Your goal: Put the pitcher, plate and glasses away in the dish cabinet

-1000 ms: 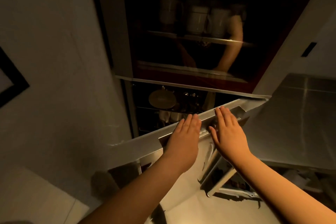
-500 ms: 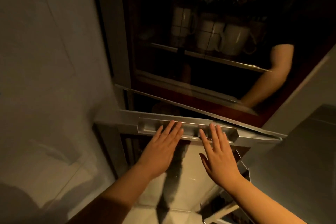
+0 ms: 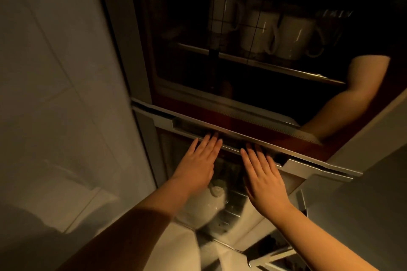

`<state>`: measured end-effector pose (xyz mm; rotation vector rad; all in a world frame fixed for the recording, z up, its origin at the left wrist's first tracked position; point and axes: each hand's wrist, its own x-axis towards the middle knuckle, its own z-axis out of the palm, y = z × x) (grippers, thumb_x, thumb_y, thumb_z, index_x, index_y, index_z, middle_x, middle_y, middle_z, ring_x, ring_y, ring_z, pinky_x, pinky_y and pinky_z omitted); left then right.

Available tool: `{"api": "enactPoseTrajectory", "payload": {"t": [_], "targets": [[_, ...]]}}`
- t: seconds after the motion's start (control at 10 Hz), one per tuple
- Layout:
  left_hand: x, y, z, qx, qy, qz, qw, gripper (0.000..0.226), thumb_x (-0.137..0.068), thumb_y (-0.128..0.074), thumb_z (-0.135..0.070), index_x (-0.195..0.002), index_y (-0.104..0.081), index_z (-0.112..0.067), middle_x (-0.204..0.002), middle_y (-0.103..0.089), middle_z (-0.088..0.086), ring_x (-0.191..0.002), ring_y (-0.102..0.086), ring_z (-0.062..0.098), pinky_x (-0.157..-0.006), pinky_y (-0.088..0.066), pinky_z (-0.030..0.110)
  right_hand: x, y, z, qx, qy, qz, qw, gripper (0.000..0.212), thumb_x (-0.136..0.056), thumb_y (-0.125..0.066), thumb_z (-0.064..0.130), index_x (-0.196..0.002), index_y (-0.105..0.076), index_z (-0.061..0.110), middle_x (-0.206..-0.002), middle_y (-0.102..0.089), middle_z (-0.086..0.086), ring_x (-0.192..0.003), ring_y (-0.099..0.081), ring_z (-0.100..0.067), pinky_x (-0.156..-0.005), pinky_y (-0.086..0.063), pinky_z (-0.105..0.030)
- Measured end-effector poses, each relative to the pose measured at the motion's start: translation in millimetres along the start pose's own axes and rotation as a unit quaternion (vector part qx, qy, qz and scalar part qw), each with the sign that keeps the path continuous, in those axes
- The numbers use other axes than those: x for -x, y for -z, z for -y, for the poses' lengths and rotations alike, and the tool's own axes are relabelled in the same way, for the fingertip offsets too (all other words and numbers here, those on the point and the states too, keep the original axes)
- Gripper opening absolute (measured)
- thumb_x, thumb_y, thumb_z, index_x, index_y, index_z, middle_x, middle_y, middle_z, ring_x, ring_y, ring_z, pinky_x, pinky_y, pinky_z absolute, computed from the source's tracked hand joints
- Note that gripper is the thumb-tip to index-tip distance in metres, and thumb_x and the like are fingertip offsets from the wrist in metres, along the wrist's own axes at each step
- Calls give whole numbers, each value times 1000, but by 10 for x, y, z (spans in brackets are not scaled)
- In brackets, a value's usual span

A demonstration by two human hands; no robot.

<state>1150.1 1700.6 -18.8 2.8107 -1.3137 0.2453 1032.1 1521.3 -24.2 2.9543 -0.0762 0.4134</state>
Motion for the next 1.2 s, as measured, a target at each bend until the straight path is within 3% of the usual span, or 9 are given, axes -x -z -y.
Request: {"api": "enactPoseTrajectory", "payload": {"t": [0.2, 0.4, 0.5, 0.6, 0.7, 0.9, 1.0, 1.1, 1.2], "targets": [[-51, -80, 58, -7, -10, 10, 1000, 76, -99, -26, -35, -132, 41, -17, -145, 33, 4, -130, 37, 21, -107, 24, 38, -28, -74, 12, 14, -15, 4, 1000, 65, -86, -37, 36, -145, -29, 9, -144, -42, -14, -133, -39, -33, -112, -18, -45], [-39, -99, -9, 10, 13, 2, 1000, 79, -98, -27, -40, -134, 40, -17, -146, 33, 5, -134, 34, 22, -109, 21, 41, -42, -133, 62, 18, -31, 12, 999, 70, -84, -35, 37, -147, -23, 8, -146, -38, -17, -136, -32, -36, -114, -12, -48], [-3, -64, -54, 29, 31, 7, 999, 75, -98, -28, -40, -138, 32, -19, -149, 28, 3, -137, 29, 20, -110, 18, 41, -42, -88, 81, 2, -22, 11, 1000, 72, -83, -39, 36, -146, -24, 6, -145, -38, -19, -134, -34, -37, -114, -11, -48], [38, -26, -121, 39, 59, 8, 997, 74, -97, -33, -38, -140, 25, -21, -154, 20, 2, -138, 27, 20, -112, 12, 42, -89, -10, 88, -25, 5, 3, 1000, 84, -73, -68, 28, -143, -31, 2, -142, -42, -21, -130, -41, -37, -115, -14, -46], [64, -1, -247, 51, 97, 9, 994, 71, -98, -34, -37, -145, 17, -20, -156, 16, 2, -140, 22, 19, -114, 7, 41, -147, 76, 75, -44, 31, 16, 998, 97, -55, -83, 21, -139, -39, 1, -137, -48, -21, -125, -48, -35, -108, -26, -47], [136, 74, -658, 67, 194, 18, 978, 66, -99, -33, -35, -149, 7, -18, -157, 13, 2, -143, 14, 19, -115, 3, 37, -121, 185, -121, -60, 120, 31, 990, 86, -60, -80, 16, -137, -43, 0, -142, -42, -19, -129, -45, -32, -107, -27, -43], [281, 100, -954, 69, 250, 15, 966, 66, -98, -34, -36, -149, 4, -17, -158, 10, 3, -144, 11, 19, -115, 1, 38, -102, 254, -231, -50, 176, 46, 982, 71, -84, -62, 24, -144, -30, 4, -153, -19, -17, -141, -24, -29, -112, -8, -36], [493, 188, -1218, 57, 313, 21, 948, 66, -98, -34, -38, -150, 2, -17, -158, 8, 4, -144, 8, 21, -115, -2, 40, -86, 303, -283, -41, 205, 111, 972, 68, -95, -42, 30, -149, -8, 7, -157, 6, -15, -145, 4, -27, -114, 5, -34], [718, 414, -1440, 58, 355, 23, 933, 61, -99, -29, -38, -150, -2, -15, -158, 6, 5, -144, 7, 21, -115, -2, 40, -51, 505, -258, -39, 233, 202, 951, 67, -97, -38, 35, -149, -5, 9, -157, 6, -14, -144, 8, -27, -116, -3, -37]]}}
